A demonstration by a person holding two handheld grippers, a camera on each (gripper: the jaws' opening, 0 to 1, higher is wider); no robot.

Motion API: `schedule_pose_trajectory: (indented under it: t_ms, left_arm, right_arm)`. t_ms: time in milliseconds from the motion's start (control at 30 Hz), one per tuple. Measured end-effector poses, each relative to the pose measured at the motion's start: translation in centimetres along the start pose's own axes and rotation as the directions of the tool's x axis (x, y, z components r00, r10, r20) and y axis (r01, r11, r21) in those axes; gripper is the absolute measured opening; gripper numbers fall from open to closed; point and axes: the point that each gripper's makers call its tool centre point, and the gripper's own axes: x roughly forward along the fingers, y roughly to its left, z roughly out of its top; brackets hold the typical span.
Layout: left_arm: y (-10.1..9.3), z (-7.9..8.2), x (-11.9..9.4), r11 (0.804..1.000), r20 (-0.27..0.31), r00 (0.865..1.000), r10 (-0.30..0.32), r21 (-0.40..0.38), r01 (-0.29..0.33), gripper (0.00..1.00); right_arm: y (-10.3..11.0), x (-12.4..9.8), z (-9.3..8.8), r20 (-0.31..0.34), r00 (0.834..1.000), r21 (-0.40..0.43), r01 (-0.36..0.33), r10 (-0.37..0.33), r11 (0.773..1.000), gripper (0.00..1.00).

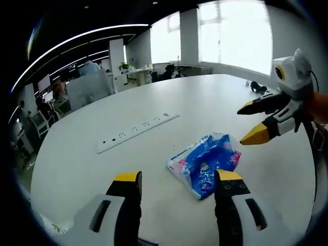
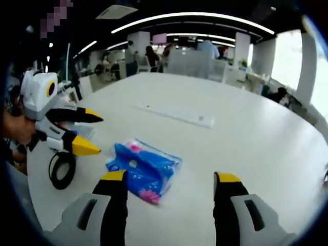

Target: Arrange the tabletop items into an orderly group along one side of the table until the central work area is clear of visible clutter.

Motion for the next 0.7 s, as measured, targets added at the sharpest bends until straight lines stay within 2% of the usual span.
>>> schedule_pose_trajectory:
  t_ms: [100,167,300,400,567,700]
  left_arm:
    - [-0.5,0.2,-0.3,1.000,-0.007,1.000,-0.004,0.002,0.004,0.66]
    - [-0.7,0.4,-0.4,1.000,-0.013,1.000,-0.003,-0.011,0.003,0.75]
    - [-1.1,1.4,-1.2,1.000,0.001,1.000,-0.003,-0.002,0.003,0.78]
    - [-1.3,1.9,-1.7,1.000,0.008,1.000,-0.009,0.001,0.009,0.81]
    - [-1.7,2.3,-2.6,0.999,0.014,1.000,-0.020,-0.041,0.021,0.93]
    - [-2.1,2.6,-3.4,0.999,0.020,0.999,-0.027,-0.028,0.027,0.94]
  right_arm:
    - [0.1,-0.7,0.4,0.008,1.000,0.000,0.002,-0.002,1.000,0.71]
    - [0.1,-1.0,0.6,0.010,1.000,0.016,-0.002,0.002,1.000,0.76]
    - [0.2,-1.9,1.1,0.016,1.000,0.015,0.007,-0.008,1.000,0.83]
    - [0.2,-2.3,1.2,0.014,1.000,0.034,0.016,-0.017,0.999,0.94]
    - [0.7,-3.1,1.6,0.020,1.000,0.031,0.019,-0.019,0.999,1.00]
    - [1.1,-3.9,2.1,0.028,0.999,0.027,0.019,-0.020,0.999,1.00]
